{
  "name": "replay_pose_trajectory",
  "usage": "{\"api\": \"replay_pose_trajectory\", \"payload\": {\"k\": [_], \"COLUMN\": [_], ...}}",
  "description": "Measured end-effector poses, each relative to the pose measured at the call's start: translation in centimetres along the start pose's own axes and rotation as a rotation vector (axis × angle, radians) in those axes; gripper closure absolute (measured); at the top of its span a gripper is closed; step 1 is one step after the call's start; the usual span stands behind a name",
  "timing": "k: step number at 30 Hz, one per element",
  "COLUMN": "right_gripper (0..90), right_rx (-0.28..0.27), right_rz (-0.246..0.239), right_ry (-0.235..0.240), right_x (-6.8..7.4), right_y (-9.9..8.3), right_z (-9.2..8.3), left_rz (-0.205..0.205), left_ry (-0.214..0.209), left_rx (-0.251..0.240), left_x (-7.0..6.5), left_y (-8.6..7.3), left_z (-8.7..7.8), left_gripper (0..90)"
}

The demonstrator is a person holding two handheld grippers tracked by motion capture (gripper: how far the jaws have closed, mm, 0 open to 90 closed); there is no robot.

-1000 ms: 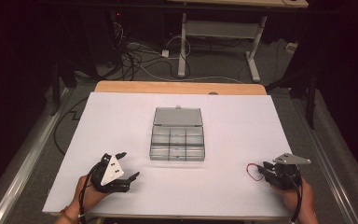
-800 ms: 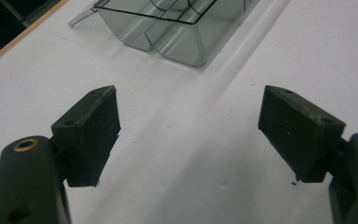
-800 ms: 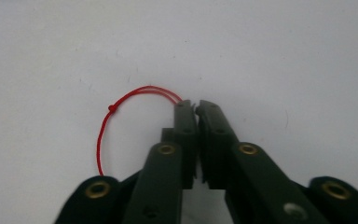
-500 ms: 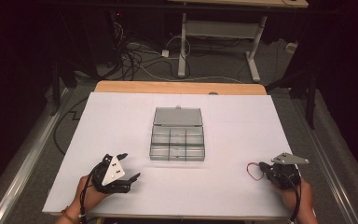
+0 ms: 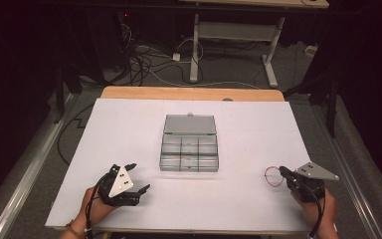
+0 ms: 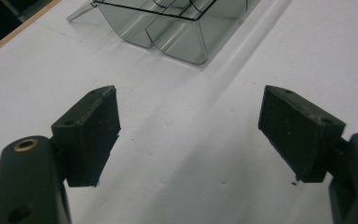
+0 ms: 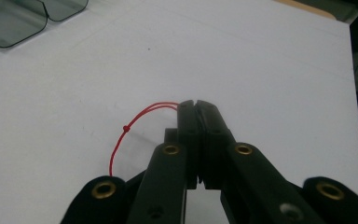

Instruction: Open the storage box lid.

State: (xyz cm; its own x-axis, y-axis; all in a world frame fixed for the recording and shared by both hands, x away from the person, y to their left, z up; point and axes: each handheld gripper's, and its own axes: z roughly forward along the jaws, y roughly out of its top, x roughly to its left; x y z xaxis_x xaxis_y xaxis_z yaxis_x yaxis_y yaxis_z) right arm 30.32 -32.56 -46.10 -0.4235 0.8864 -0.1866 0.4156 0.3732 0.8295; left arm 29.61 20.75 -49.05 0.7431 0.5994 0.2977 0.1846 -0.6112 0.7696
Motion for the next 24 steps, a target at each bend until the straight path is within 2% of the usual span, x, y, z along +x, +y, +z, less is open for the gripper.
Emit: {"api": "replay_pose_trajectory", "payload": {"k": [10, 14, 24], "right_gripper": [89.5, 89.6, 89.6], "right_rx": [-0.088, -0.116, -0.156], "right_rz": [-0.025, -0.010, -0.022], "right_ry": [-0.016, -0.001, 0.001], "right_x": [0.52, 0.56, 1.00], "right_y": [0.45, 0.55, 0.97], "right_z": [-0.58, -0.79, -0.97], "left_rz": [0.001, -0.002, 0.006], "left_ry": [0.000, 0.002, -0.002], "left_rx": [0.007, 0.002, 0.003], "left_x": [-0.08, -0.09, -0.25], "left_y": [0.01, 0.12, 0.22], "left_z": [0.13, 0.08, 0.03], "left_gripper": [19.9, 19.9, 20.0]}}
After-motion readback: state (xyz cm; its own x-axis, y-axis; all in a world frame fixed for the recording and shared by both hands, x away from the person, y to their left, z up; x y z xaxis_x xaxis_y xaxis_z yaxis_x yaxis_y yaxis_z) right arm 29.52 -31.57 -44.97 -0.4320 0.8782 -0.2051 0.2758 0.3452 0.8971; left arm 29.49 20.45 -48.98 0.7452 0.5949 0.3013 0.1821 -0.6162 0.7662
